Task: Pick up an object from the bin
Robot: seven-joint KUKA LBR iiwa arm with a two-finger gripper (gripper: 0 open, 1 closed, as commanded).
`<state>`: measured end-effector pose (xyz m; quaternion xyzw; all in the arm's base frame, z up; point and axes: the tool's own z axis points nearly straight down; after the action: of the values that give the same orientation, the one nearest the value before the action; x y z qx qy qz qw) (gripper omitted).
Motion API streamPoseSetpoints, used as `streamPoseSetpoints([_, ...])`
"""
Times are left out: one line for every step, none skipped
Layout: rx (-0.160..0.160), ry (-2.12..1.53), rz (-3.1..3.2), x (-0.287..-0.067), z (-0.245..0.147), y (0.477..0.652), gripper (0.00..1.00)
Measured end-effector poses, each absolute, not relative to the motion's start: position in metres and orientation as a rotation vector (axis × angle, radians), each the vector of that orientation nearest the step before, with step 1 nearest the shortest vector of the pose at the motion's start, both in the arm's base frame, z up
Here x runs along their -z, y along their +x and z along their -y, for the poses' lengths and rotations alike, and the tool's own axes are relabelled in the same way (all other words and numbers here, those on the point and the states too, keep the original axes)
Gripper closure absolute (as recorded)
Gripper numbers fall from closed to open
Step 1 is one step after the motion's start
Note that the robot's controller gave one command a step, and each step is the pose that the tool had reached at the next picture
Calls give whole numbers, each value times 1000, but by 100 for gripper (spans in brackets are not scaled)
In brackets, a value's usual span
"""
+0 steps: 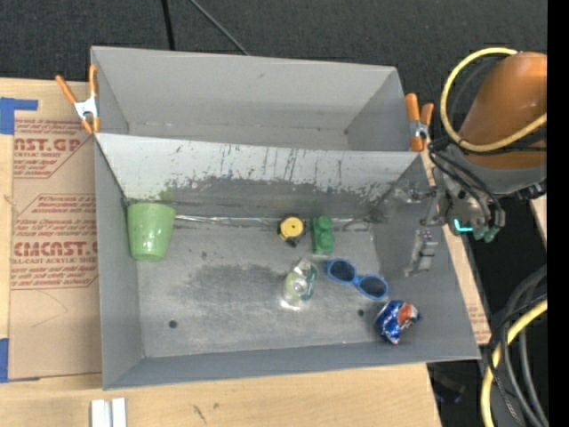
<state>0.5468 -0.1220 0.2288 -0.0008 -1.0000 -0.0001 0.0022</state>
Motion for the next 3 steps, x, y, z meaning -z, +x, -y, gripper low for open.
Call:
streamPoseSetpoints([3,155,3132,-90,119,542,0])
streamPoseSetpoints([-1,156,3139,-95,119,545,100])
streamPoseSetpoints([-1,156,3139,-95,119,545,0])
